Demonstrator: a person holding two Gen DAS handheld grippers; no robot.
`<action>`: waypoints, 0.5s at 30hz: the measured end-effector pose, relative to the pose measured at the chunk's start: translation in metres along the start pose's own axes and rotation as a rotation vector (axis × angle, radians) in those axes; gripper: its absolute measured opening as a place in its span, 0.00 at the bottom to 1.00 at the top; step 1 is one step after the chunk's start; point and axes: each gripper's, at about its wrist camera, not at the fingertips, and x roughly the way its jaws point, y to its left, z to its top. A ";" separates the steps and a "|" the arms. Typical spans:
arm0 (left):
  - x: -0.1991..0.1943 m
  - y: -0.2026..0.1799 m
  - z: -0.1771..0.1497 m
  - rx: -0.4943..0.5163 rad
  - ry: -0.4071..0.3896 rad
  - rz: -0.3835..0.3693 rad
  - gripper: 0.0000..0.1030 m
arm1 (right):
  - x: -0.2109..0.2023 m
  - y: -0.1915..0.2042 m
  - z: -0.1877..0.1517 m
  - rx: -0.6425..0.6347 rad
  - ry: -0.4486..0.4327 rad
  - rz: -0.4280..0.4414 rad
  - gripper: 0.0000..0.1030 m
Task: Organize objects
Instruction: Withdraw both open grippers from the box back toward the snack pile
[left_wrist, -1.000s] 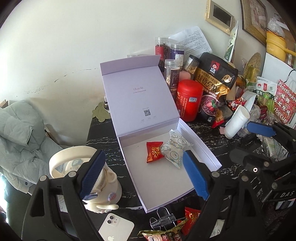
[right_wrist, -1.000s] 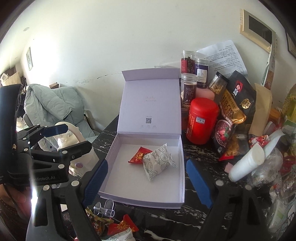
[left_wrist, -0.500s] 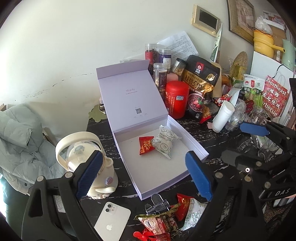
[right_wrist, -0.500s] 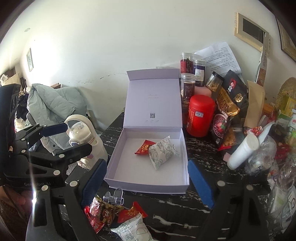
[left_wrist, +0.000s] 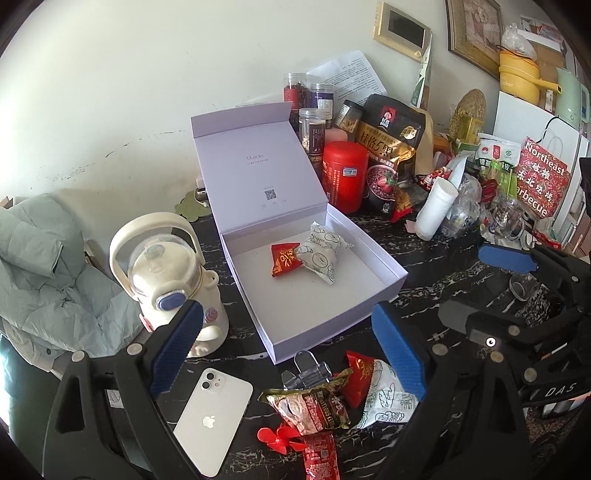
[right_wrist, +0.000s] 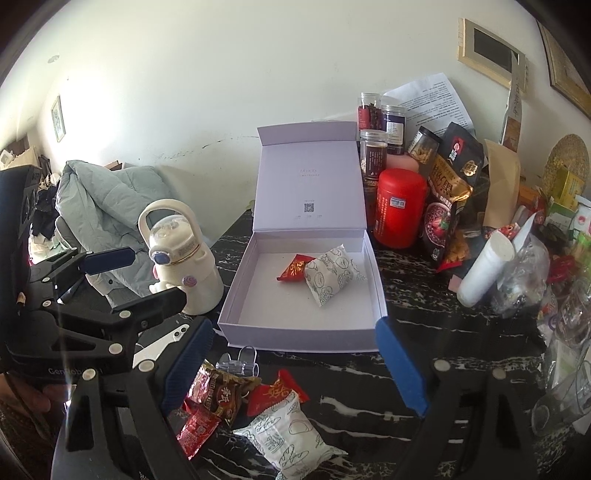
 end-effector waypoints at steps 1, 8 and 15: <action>0.000 -0.001 -0.003 0.001 0.006 -0.002 0.90 | -0.001 0.001 -0.003 -0.001 -0.001 -0.001 0.88; 0.007 0.002 -0.026 -0.009 0.057 -0.012 0.90 | 0.001 0.007 -0.026 0.005 0.022 0.028 0.88; 0.010 0.006 -0.047 -0.013 0.095 -0.022 0.90 | 0.006 0.018 -0.052 -0.008 0.038 0.061 0.88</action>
